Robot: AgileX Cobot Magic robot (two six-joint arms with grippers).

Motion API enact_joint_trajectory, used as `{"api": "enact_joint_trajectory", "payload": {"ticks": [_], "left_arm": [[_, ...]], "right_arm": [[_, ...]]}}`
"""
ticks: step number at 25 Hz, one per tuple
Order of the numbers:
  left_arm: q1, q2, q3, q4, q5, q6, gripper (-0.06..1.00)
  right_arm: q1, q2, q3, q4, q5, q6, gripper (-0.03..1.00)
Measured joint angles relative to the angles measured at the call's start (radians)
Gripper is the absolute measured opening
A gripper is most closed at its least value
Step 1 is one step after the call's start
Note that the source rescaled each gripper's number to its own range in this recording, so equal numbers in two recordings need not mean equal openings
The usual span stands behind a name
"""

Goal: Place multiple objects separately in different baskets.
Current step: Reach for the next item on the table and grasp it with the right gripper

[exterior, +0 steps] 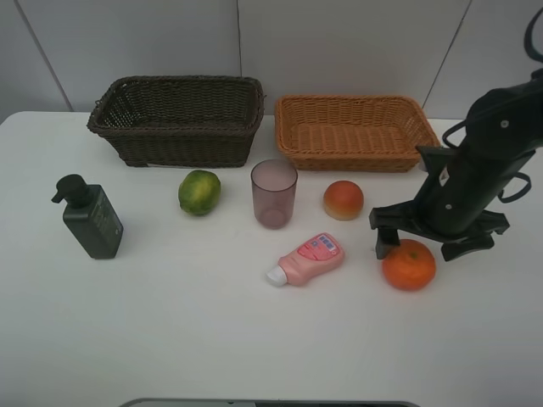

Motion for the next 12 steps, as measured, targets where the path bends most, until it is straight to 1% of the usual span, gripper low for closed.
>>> {"api": "enact_joint_trajectory", "payload": {"ticks": [6,12], "left_arm": [[0.0,0.0,0.0,0.0,0.0,0.0,0.92],[0.0,0.0,0.0,0.0,0.0,0.0,0.92]], "right_arm": [[0.0,0.032,0.0,-0.005,-0.025,0.067,1.0],[0.0,0.063,-0.001,-0.008,-0.043,0.097,1.0]]}}
